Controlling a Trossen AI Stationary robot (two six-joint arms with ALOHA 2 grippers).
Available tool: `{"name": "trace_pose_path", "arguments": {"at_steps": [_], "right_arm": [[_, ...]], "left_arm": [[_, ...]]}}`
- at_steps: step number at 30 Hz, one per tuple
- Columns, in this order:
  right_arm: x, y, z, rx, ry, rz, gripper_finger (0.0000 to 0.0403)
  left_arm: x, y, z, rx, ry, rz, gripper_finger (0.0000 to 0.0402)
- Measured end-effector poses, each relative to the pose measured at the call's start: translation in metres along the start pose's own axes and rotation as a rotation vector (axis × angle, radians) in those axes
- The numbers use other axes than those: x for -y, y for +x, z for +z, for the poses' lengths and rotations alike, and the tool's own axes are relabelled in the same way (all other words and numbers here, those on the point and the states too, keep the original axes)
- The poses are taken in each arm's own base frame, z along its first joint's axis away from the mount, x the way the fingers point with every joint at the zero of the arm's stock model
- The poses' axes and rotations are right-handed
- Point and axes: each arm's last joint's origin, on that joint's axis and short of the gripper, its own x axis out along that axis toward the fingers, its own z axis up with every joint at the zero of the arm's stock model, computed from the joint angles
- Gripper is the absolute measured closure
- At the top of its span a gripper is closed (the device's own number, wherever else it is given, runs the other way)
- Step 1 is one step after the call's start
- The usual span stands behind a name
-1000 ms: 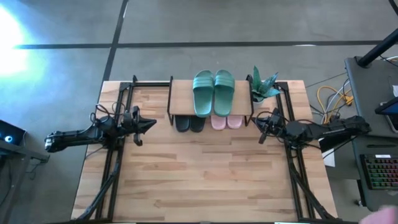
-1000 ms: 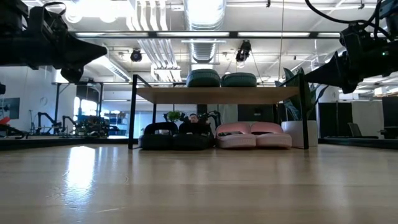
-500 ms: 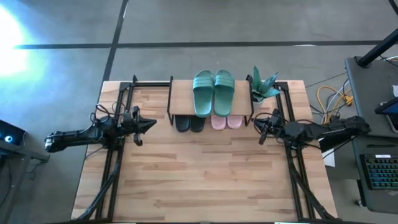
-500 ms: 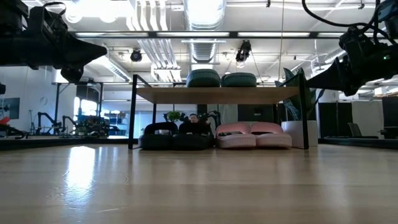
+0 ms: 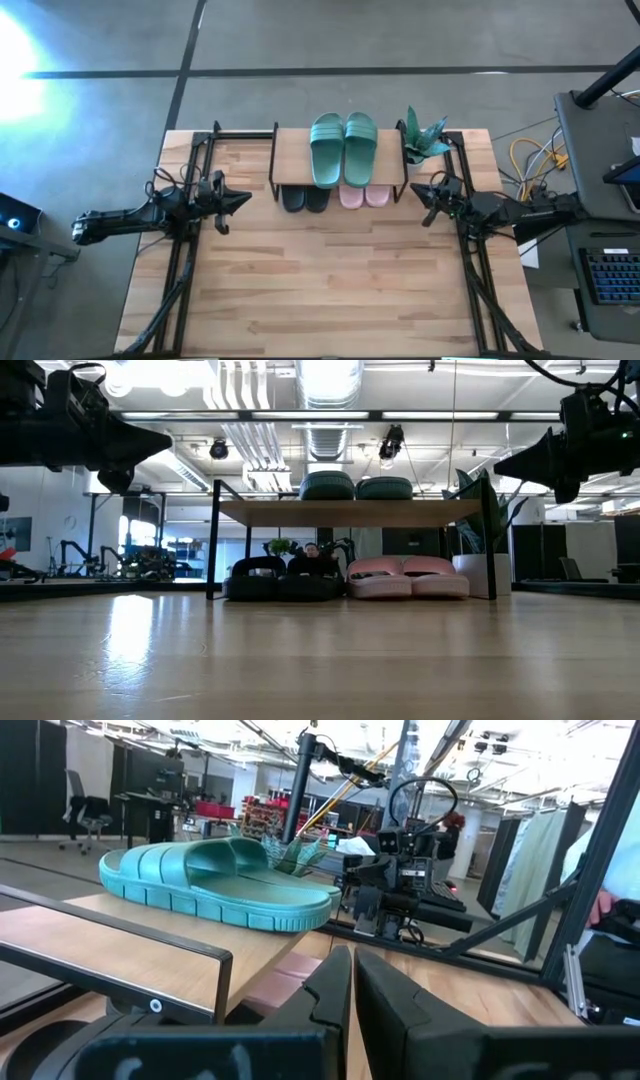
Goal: Pick and place slides into the shelf
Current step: Return to Home Position
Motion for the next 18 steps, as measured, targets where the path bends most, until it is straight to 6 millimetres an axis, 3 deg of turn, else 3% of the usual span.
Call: {"name": "trace_pose_path", "arguments": {"at_steps": [18], "right_arm": [[0.0026,-0.0019,0.0062,0.062,0.045,-0.014,0.0394]], "left_arm": [[0.0,0.0001,-0.0002,-0.002,0.0,0.0,0.0398]]}}
